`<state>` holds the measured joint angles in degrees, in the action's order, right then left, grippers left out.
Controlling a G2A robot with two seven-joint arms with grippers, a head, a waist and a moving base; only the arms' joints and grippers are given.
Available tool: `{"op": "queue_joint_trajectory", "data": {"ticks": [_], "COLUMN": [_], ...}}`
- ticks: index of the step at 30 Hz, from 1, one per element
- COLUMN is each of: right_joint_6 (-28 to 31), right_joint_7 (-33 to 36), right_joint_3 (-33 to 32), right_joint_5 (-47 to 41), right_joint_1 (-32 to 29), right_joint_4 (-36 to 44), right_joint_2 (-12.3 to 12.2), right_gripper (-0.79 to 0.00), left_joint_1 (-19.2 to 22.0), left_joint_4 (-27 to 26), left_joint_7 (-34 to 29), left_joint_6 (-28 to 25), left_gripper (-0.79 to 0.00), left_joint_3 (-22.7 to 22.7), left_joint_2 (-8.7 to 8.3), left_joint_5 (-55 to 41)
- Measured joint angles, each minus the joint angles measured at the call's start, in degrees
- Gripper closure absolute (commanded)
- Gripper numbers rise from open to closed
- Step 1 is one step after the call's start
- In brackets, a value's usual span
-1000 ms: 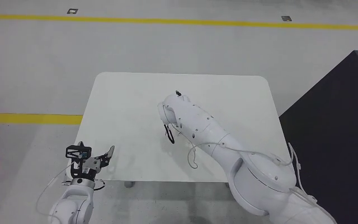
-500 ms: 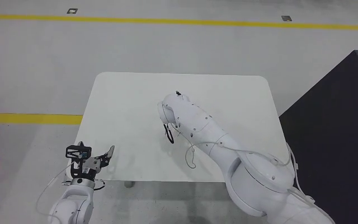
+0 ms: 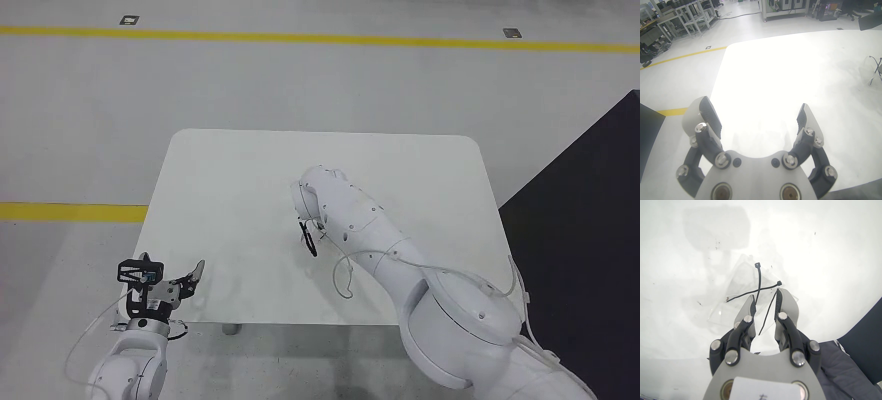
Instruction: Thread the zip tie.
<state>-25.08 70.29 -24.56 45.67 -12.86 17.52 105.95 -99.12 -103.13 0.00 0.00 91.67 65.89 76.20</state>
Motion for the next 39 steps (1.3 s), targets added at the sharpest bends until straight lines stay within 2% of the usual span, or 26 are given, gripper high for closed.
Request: {"op": "queue_joint_trajectory", "data": {"ticks": [11,25,34,39], "right_joint_6": [3.27,5.28,6.42,6.48], "right_joint_7": [-0.72,-1.44,-1.95,-2.1], "right_joint_3": [-0.94,-1.8,-2.51,-2.91], "right_joint_5": [-0.24,0.09,0.08,-0.02], "right_joint_1": [0.72,1.41,1.7,1.65], "right_joint_4": [-3.07,-6.7,-8.73,-9.27], "right_joint_2": [1.46,2.94,3.28,3.35], "right_gripper": [-0.215,-0.296,-0.262,-0.185], "left_joint_1": [0.0,0.0,0.0,0.0], "left_joint_4": [0.0,0.0,0.0,0.0], "left_joint_7": [0.0,0.0,0.0,0.0], "left_joint_6": [0.0,0.0,0.0,0.0], "left_gripper": [-0.785,-0.785,-0.785,-0.785], "left_joint_3": [0.0,0.0,0.0,0.0], "left_joint_2": [0.0,0.0,0.0,0.0], "left_joint_5": [0.0,0.0,0.0,0.0]}}
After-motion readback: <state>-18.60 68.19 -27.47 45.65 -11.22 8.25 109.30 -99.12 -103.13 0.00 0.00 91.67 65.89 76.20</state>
